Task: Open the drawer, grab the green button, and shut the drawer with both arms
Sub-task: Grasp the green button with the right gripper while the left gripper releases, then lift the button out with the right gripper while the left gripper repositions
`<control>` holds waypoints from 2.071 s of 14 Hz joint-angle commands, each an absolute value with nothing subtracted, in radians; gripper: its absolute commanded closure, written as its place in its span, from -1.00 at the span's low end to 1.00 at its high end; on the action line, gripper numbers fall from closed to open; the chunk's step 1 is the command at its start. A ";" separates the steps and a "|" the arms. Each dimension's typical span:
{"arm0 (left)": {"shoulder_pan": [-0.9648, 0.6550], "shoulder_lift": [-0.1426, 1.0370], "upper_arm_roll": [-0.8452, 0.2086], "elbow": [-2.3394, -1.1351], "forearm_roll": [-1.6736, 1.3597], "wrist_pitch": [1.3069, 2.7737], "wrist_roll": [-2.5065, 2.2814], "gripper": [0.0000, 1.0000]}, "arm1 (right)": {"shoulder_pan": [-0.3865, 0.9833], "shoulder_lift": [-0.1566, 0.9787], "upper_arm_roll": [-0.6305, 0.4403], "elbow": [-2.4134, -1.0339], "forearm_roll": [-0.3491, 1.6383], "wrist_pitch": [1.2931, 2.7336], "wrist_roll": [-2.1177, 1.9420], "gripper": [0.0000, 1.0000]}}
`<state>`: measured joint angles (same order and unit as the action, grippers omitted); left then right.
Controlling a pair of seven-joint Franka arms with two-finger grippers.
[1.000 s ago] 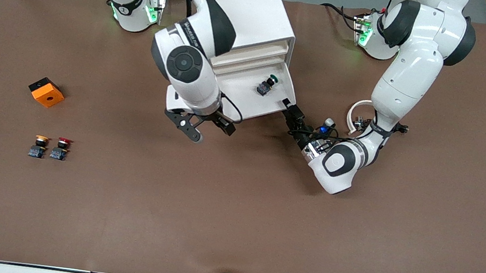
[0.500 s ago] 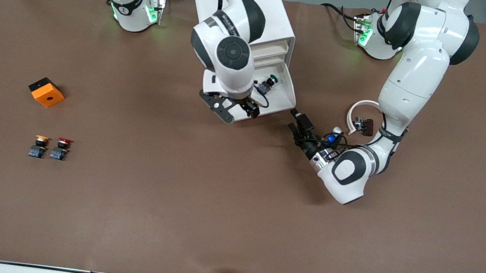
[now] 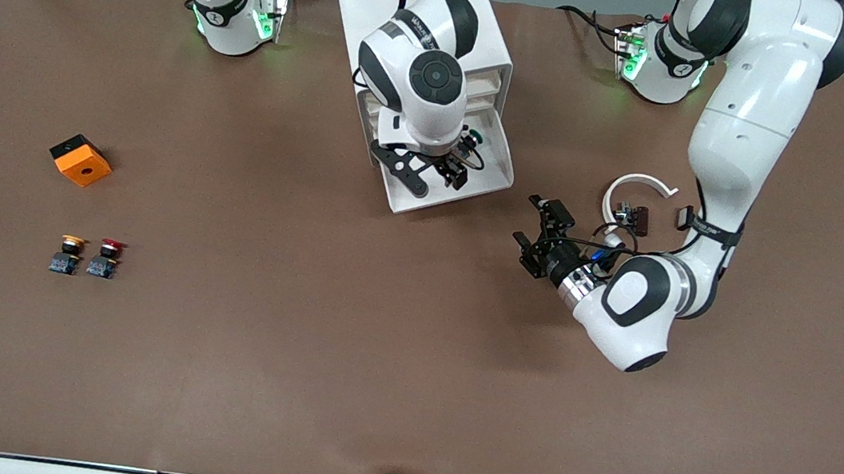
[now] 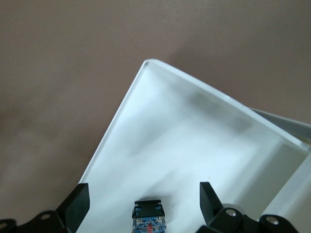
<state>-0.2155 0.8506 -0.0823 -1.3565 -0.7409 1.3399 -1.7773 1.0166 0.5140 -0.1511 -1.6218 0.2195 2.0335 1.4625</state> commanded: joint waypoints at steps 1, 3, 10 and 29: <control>-0.233 0.772 -0.072 -1.376 -0.677 1.400 -1.634 -1.00 | 1.048 0.518 -0.163 -1.646 0.238 2.071 1.500 -1.00; -0.268 0.736 -0.075 -1.388 -0.577 1.513 -1.487 -1.00 | 1.071 0.532 -0.163 -1.655 0.238 2.091 1.508 -1.00; -0.334 0.666 -0.071 -1.521 -0.456 1.932 -1.208 -1.00 | 1.124 0.558 -0.163 -1.654 0.241 2.115 1.538 -1.00; -0.557 0.658 0.112 -1.517 -0.135 2.175 -0.977 -1.00 | 1.138 0.595 -0.149 -1.643 0.296 2.164 1.529 0.59</control>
<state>-0.5488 0.6653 0.1046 -1.5042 -0.1575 2.1612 -0.9983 1.1284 0.5870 -0.1448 -1.6452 0.2620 2.1527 1.5425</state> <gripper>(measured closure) 0.000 0.586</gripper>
